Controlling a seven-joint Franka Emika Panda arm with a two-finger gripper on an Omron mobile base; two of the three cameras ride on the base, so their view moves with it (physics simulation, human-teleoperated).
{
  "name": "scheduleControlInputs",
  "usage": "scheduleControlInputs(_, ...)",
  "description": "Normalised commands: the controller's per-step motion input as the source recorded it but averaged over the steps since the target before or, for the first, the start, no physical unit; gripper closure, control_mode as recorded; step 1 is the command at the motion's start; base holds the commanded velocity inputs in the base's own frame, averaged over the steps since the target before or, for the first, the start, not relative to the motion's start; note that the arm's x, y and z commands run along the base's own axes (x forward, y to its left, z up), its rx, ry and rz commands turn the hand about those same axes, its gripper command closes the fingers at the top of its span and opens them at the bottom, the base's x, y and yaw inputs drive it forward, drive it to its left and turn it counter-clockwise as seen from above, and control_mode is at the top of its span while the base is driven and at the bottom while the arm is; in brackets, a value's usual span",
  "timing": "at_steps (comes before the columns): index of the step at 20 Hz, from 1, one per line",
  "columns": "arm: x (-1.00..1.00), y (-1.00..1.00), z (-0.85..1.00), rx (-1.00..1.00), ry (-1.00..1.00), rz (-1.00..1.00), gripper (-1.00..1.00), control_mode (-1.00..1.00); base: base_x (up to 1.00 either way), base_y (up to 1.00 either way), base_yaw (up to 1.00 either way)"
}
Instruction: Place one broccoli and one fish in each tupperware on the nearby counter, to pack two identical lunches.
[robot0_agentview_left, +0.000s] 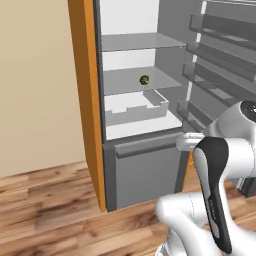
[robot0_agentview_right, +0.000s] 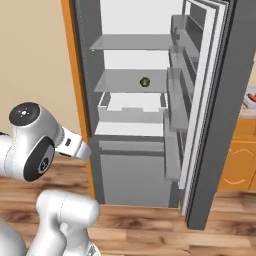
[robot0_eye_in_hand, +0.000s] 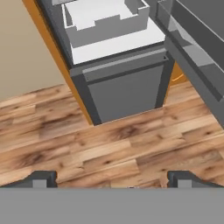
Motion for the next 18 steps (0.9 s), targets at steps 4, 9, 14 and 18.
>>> scheduleControlInputs(4, 0.00, 0.00, 0.00, 0.00, 0.00, 0.00, -1.00, 1.00, 1.00, 0.00, -0.10)
scheduleControlInputs(9, 0.00, 0.00, 0.00, 0.00, 0.00, 0.00, -1.00, 1.00, 0.43, -0.04, -0.06)
scheduleControlInputs(14, 0.00, 0.00, 0.00, 0.00, 0.00, 0.00, -1.00, 1.00, 0.32, -0.24, 0.00)
scheduleControlInputs(18, 0.00, 0.00, 0.00, 0.00, 0.00, 0.00, -1.00, 1.00, 0.97, -0.34, 0.00)
